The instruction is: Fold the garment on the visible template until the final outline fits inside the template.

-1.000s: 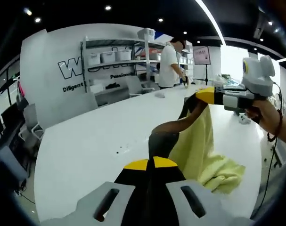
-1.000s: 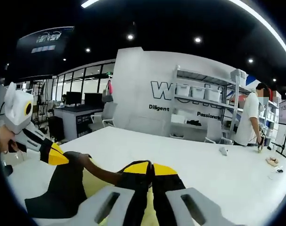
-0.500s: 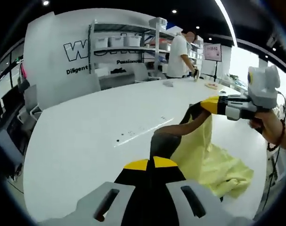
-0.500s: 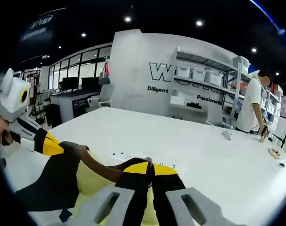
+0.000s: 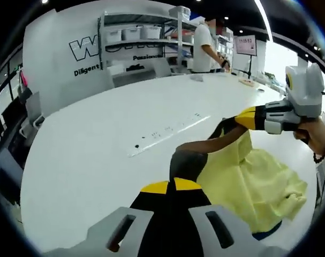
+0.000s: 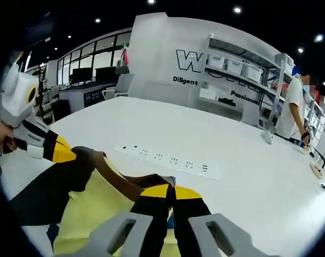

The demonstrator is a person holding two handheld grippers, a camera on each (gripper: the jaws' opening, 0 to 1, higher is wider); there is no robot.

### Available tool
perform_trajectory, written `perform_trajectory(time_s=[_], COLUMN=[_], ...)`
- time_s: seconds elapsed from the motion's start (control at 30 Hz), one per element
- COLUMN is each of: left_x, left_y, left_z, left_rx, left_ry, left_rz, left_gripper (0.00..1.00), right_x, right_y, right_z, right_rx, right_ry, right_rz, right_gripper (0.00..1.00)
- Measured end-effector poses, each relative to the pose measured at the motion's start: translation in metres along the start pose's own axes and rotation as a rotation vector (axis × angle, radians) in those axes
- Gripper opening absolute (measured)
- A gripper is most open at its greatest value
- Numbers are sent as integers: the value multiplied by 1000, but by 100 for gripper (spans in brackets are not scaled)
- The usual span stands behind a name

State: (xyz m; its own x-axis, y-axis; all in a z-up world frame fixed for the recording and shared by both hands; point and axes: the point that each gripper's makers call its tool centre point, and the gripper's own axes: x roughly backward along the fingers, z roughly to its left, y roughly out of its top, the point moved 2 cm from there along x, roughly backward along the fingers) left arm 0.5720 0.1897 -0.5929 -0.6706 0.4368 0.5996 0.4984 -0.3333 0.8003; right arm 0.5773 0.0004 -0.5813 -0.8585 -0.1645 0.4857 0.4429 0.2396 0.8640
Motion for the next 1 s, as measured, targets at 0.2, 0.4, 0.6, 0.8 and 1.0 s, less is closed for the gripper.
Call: perform_trajectory(time_s=[0.2, 0.4, 0.6, 0.8, 1.0], left_x=[-24, -39, -42, -29, -13], left_y=[-10, -16, -22, -10, 7], left_z=[11, 15, 21, 19, 11], left_rx=[36, -53, -43, -58, -148], left_ry=[27, 57, 51, 36, 20], left_rz=[24, 51, 49, 9, -42], left_gripper=[5, 5, 9, 23, 46], right_x=[-18, -30, -29, -17, -2], right_y=[-13, -31, -38, -34, -20], right_z=[0, -4, -17, -16, -6], right_rx=[-15, 8, -59, -86, -123], right_ry=[11, 20, -1, 23, 92], right_rz=[29, 98, 100, 87, 34], right_gripper=[0, 0, 13, 23, 45])
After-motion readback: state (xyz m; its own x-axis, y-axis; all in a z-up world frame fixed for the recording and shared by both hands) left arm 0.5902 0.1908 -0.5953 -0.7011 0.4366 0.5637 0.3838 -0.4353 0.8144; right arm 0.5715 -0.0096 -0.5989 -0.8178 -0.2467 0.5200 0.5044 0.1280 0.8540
